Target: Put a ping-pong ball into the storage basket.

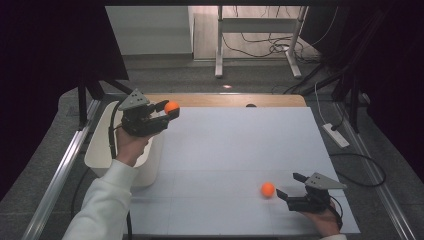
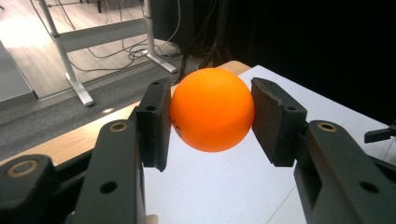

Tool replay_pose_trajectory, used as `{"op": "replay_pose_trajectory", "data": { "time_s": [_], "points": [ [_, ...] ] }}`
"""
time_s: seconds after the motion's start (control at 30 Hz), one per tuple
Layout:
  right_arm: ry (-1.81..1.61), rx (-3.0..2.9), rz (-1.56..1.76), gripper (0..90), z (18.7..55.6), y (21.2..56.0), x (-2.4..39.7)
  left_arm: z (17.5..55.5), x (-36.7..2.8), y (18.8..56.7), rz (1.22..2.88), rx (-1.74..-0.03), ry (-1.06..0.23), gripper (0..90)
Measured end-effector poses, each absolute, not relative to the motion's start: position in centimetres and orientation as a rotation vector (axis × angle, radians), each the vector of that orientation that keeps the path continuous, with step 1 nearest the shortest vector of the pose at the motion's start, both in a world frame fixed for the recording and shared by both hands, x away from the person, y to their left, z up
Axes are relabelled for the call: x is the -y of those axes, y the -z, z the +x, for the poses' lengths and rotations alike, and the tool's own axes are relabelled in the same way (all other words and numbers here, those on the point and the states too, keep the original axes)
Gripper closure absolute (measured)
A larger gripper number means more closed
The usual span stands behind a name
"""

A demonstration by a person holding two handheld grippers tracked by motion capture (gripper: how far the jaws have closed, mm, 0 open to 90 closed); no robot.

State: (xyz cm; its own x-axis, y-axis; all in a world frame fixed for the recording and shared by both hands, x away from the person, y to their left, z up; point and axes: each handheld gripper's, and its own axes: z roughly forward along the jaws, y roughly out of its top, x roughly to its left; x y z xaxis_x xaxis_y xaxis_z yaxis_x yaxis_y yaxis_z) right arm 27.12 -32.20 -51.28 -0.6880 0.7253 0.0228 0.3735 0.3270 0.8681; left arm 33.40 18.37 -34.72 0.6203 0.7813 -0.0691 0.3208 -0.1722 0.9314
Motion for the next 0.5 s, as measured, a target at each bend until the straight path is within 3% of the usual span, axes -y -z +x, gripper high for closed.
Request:
{"op": "replay_pose_trajectory", "data": {
  "time_s": [0.5],
  "points": [
    [-1.306, -2.227, 0.978, 9.9, 27.2, 51.3, 32.2, 33.8, -20.0, 34.9, 1.743, -0.960, -0.564, 51.0]
  ]
}}
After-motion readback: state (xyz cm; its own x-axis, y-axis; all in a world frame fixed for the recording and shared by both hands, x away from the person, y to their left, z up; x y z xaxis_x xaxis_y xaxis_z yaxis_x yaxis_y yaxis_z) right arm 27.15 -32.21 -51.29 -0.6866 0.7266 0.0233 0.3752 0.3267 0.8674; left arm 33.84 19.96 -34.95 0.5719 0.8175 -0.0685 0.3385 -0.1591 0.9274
